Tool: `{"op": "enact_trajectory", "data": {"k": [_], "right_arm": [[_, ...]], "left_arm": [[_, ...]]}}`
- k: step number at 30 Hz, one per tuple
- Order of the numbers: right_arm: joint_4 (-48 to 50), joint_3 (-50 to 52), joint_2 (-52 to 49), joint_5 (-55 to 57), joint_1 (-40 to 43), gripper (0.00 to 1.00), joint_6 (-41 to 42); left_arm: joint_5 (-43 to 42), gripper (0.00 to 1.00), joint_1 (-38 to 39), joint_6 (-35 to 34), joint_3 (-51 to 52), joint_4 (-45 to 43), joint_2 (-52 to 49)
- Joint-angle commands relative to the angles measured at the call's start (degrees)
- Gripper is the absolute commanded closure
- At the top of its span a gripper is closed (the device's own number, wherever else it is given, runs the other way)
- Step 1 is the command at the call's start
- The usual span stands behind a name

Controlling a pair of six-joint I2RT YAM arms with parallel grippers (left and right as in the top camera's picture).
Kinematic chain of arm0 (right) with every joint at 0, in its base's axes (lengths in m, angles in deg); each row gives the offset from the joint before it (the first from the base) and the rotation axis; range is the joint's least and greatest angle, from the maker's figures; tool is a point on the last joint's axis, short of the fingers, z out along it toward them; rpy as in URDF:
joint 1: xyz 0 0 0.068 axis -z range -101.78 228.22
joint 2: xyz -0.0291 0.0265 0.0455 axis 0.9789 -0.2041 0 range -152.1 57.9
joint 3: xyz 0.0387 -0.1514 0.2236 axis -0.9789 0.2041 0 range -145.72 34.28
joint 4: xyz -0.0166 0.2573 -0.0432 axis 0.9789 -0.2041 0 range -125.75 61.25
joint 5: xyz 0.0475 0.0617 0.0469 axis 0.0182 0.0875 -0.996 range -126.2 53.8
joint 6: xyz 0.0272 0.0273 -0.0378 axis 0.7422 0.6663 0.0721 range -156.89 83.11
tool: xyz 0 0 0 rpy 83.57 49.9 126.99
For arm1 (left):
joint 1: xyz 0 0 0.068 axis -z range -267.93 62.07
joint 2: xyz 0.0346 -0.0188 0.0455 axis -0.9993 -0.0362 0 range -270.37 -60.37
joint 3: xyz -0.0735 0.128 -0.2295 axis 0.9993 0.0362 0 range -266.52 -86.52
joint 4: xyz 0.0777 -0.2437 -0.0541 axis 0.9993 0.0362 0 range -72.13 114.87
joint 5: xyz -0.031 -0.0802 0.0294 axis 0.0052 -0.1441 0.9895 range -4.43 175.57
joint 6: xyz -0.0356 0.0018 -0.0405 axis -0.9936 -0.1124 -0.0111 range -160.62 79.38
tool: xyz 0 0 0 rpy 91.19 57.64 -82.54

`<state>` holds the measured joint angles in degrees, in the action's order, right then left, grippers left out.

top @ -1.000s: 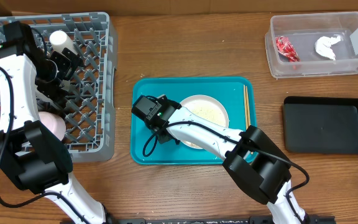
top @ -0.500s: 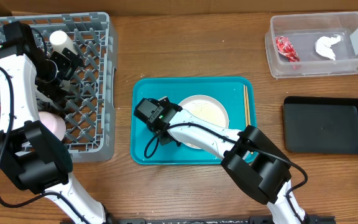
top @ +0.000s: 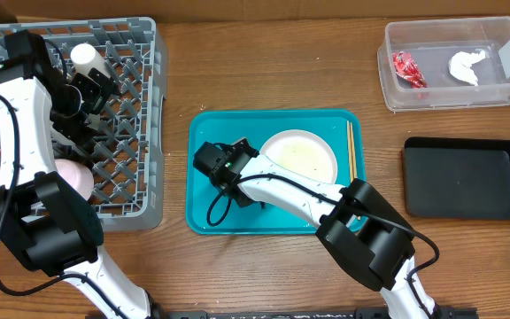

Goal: Sort waste into correct bins and load items into the dishwasher
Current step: 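Carry the plate right over the black tray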

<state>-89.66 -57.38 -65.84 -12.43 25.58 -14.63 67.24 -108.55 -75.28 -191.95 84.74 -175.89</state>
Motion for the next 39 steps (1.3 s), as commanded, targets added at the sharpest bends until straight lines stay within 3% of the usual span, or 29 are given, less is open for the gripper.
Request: {"op": "enact_trajectory", "data": {"k": [1, 8, 17, 28, 39], "right_arm": [[-2.5, -2.6, -0.2, 9.0, -0.1, 0.96, 3.0], [-8.3, -4.7, -0.2, 14.3, 0.9, 0.96, 13.1], [-14.5, -12.2, -0.1, 14.3, 7.0, 0.96, 16.9], [-24.0, -27.0, -0.1, 9.7, 24.9, 0.96, 20.0], [-26.6, -35.2, -0.1, -5.6, 49.2, 0.96, 18.4]], "left_arm": [[-0.6, 0.00, 0.4, -0.9, -0.5, 0.2, -0.9], [-0.6, 0.00, 0.4, -0.9, -0.5, 0.2, -0.9], [-0.6, 0.00, 0.4, -0.9, -0.5, 0.2, -0.9], [-0.6, 0.00, 0.4, -0.9, -0.5, 0.2, -0.9], [-0.6, 0.00, 0.4, -0.9, -0.5, 0.2, -0.9]]}}
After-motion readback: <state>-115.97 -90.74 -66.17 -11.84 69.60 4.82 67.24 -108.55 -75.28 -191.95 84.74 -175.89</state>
